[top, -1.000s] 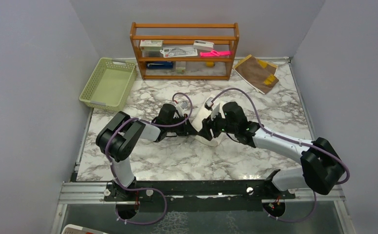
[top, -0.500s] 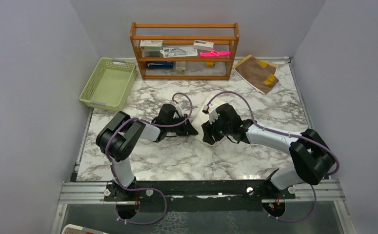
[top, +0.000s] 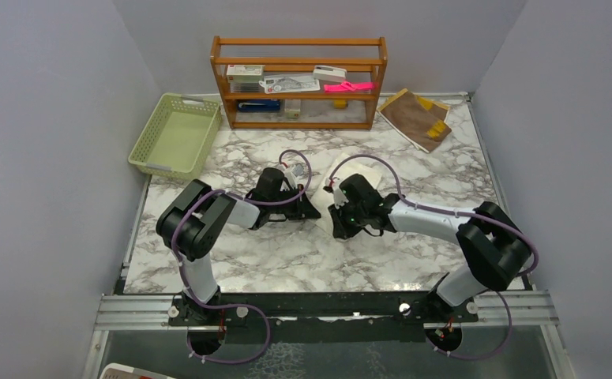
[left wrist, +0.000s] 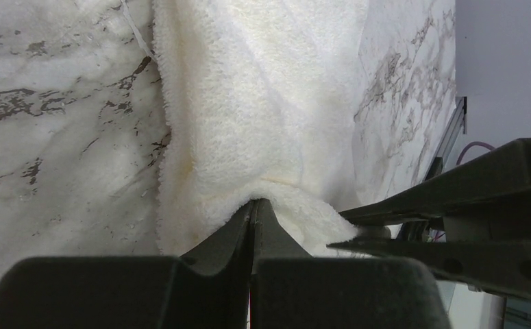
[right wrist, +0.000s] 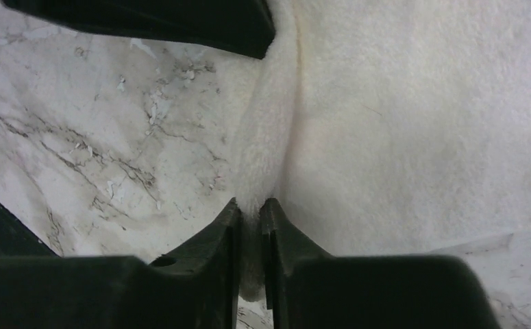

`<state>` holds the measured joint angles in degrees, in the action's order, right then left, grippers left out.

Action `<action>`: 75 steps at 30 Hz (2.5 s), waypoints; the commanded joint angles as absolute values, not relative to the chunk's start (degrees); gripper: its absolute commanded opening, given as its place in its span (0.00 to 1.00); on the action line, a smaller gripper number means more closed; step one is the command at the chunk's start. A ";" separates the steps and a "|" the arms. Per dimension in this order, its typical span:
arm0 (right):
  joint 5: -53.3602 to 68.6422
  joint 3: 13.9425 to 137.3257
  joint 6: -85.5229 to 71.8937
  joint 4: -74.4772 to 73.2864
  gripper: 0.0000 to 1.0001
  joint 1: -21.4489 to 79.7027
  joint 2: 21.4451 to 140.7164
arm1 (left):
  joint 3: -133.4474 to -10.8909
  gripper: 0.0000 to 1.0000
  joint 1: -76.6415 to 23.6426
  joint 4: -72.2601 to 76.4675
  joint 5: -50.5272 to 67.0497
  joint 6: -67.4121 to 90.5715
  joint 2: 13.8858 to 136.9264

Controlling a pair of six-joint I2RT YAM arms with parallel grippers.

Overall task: Roll the towels
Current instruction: Roll the towel at the center of the board.

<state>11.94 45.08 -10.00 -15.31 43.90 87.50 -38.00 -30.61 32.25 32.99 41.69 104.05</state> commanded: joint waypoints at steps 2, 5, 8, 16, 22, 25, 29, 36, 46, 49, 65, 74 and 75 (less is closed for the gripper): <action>7.92 46.76 -18.60 -20.67 0.01 44.14 90.07 | -36.52 0.00 -30.06 20.09 26.35 38.28 106.46; 9.80 44.86 -25.11 -20.05 0.01 43.89 89.72 | -36.24 0.00 -29.80 19.45 26.28 39.16 103.78; 13.52 40.83 -31.27 -16.70 0.01 43.03 88.27 | -35.71 0.00 -29.81 19.05 26.63 40.42 99.83; 29.52 29.78 -40.01 -2.83 0.01 33.65 85.64 | -34.95 0.10 -29.88 16.59 27.69 39.99 91.00; 32.60 29.53 -40.98 -1.50 0.01 33.13 87.60 | -34.37 0.14 -30.38 17.66 28.90 39.63 92.69; 32.82 29.51 -40.81 -1.66 0.01 33.13 87.74 | -34.20 0.13 -30.38 19.66 28.65 39.87 96.18; 28.07 32.33 -34.83 -7.65 0.08 33.13 85.38 | -34.73 0.12 -30.41 20.77 27.37 39.99 101.08; 9.52 42.95 -20.31 -16.81 0.61 40.52 76.46 | -35.02 0.11 -30.50 20.53 27.15 39.15 103.22; -9.51 49.49 -13.75 -18.64 0.55 58.77 87.23 | -34.37 0.11 -30.51 17.81 26.13 37.68 102.17; -11.40 49.52 -13.43 -18.57 0.54 59.02 89.16 | -34.41 0.11 -30.53 17.46 26.26 37.45 102.28; -16.04 50.99 -7.55 -16.65 0.53 59.00 95.36 | -35.02 0.11 -30.52 17.18 28.38 36.98 103.44; -13.32 52.80 -3.92 -13.99 0.51 58.98 91.93 | -35.58 0.11 -30.58 17.12 29.07 36.83 104.67; -12.84 52.82 -3.61 -13.86 0.51 59.02 91.82 | -35.59 0.11 -30.59 17.09 29.09 36.83 104.75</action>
